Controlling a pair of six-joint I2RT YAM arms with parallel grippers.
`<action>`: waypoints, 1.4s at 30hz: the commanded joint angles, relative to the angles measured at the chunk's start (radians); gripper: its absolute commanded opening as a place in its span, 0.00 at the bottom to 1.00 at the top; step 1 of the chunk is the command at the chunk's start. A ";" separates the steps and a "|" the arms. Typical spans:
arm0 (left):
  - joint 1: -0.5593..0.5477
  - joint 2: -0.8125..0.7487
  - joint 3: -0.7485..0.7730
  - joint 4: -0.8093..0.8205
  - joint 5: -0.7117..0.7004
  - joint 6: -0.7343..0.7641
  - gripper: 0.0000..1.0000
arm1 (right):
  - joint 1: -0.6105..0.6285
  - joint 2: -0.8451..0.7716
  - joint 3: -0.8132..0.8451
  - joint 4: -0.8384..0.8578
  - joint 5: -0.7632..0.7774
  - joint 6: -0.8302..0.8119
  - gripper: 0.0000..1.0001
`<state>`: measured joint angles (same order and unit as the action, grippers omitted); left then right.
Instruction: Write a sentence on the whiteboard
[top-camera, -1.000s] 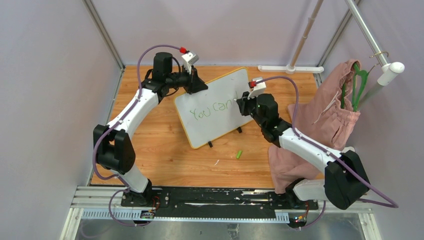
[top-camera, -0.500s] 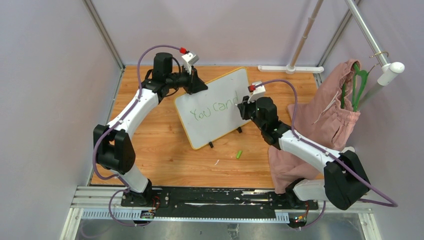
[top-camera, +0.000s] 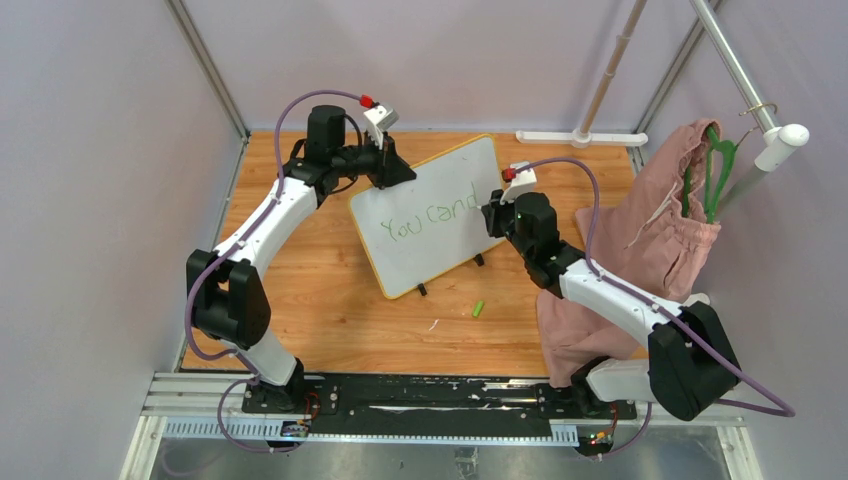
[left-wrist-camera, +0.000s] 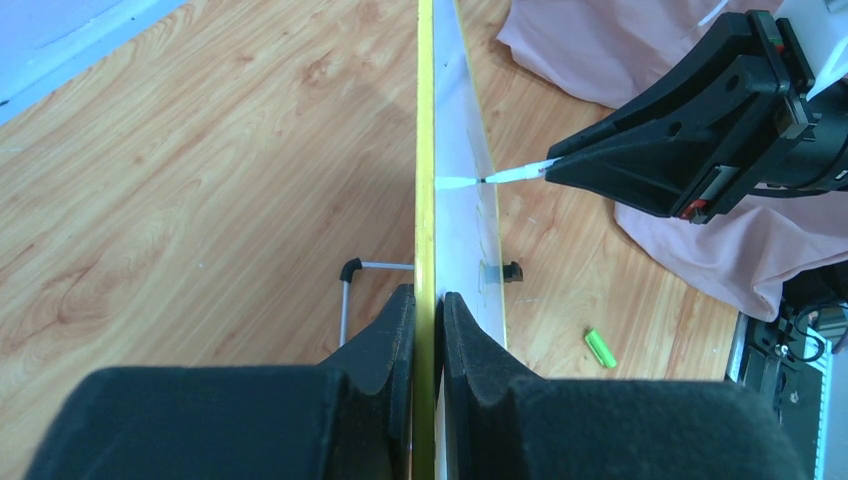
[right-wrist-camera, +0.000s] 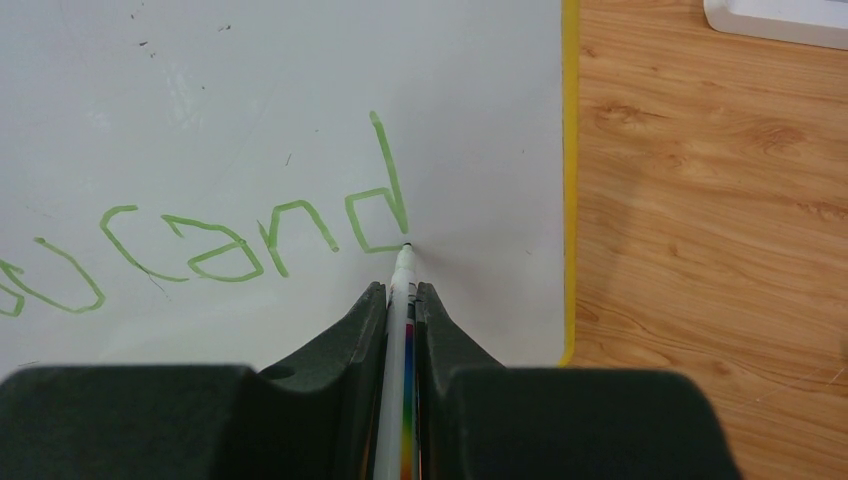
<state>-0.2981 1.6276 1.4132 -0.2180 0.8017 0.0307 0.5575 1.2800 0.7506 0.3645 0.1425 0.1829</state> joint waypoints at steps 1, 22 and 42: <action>-0.030 -0.004 -0.031 -0.050 0.016 0.055 0.00 | -0.015 -0.012 0.033 0.018 0.021 -0.012 0.00; -0.032 0.001 -0.029 -0.052 0.013 0.057 0.00 | -0.035 -0.080 0.022 -0.005 0.044 -0.003 0.00; -0.033 0.003 -0.030 -0.052 0.013 0.059 0.00 | -0.039 -0.017 0.055 0.049 0.025 0.025 0.00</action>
<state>-0.3019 1.6276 1.4128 -0.2142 0.8043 0.0311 0.5323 1.2526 0.7750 0.3725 0.1654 0.1928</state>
